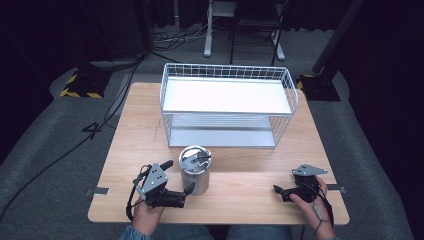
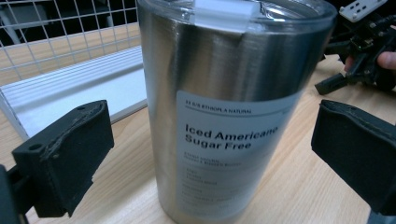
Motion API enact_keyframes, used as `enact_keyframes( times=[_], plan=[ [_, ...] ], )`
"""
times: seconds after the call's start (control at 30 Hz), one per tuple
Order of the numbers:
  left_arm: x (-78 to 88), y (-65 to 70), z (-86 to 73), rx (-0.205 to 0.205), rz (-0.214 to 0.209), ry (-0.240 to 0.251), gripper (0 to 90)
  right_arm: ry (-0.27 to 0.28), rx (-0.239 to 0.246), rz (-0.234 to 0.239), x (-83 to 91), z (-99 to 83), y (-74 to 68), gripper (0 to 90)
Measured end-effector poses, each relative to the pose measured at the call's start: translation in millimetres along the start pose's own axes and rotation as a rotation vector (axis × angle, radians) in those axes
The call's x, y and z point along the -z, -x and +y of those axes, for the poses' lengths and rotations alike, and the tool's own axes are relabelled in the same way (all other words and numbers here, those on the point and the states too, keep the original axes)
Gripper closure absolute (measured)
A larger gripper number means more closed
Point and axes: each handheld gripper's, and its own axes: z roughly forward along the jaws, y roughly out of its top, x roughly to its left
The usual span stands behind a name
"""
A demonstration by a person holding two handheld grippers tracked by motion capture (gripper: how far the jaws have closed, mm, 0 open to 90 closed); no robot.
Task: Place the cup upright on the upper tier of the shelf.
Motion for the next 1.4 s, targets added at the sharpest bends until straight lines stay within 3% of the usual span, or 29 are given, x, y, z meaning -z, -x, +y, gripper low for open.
enact_keyframes(
  times=[0.27, 0.43, 0.57, 0.67, 0.8, 0.87, 0.97, 1.13, 1.4],
  plan=[
    [-11.3, 2.1, 0.9, -0.005, -0.006, 0.01, 0.0, 0.0, 0.0, 0.0, 0.0, 0.0, 0.0, 0.0],
    [-19.2, 4.4, -0.7, -0.018, 0.018, 0.019, 0.0, 0.0, 0.0, 0.0, 0.0, 0.0, 0.0, 0.0],
    [-24.4, 2.9, -2.1, -0.013, 0.0, 0.037, 0.0, 0.0, 0.0, 0.0, 0.0, 0.0, 0.0, 0.0],
    [-30.4, 1.0, -2.8, 0.004, -0.033, 0.013, 2.0, 0.0, 0.0, 0.0, 0.0, 0.0, 0.0, 0.0],
    [-35.9, 0.6, -3.0, 0.023, -0.035, 0.011, 1.2, 0.0, 0.0, 0.0, 0.0, 0.0, 0.0, 0.0],
    [-39.0, 2.4, -5.6, 0.026, -0.024, 0.04, 0.9, 0.0, 0.0, 0.0, 0.0, 0.0, 0.0, 0.0],
    [-41.3, 4.1, -6.5, 0.017, -0.012, 0.041, 0.9, 0.0, 0.0, 0.0, 0.0, 0.0, 0.0, 0.0],
    [-47.4, 8.5, -12.4, -0.023, 0.036, 0.066, 1.2, 0.0, 0.0, 0.0, 0.0, 0.0, 0.0, 0.0],
    [-55.4, 7.5, -19.6, -0.019, 0.034, 0.081, 1.9, 0.0, 0.0, 0.0, 0.0, 0.0, 0.0, 0.0]
  ],
)
